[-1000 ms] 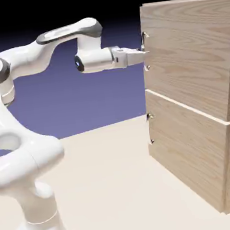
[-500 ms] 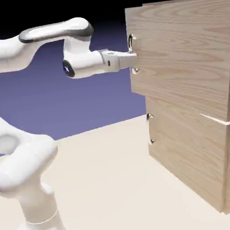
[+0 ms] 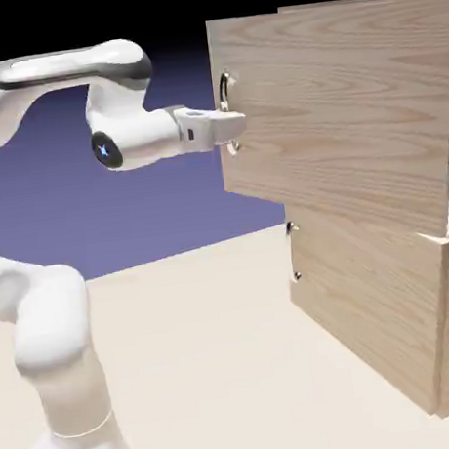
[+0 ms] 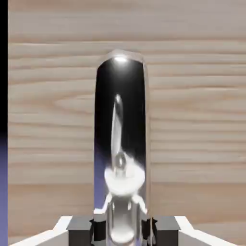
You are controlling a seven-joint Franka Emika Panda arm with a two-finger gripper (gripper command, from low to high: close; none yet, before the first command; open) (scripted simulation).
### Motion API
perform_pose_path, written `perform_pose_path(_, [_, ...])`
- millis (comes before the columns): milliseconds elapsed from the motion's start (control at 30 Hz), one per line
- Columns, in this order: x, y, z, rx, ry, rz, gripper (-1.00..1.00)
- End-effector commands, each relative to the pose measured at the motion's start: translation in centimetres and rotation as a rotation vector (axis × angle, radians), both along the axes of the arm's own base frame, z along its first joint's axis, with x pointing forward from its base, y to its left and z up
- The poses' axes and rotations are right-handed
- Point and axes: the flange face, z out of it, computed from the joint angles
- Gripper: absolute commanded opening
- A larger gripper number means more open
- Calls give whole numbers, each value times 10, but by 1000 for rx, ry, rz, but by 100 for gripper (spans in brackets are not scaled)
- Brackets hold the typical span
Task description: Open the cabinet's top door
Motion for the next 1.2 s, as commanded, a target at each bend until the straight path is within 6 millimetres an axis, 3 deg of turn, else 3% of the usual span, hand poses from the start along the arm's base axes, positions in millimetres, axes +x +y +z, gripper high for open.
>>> perform_pose_path(0, [-5, -5, 0, 0, 1, 14, -100])
perform_pose_path(467, [-65, -67, 0, 0, 1, 204, -100])
perform_pose_path(933, [-87, -98, 0, 0, 1, 287, -100])
perform_pose_path(1167, [-106, -130, 0, 0, 1, 367, -100])
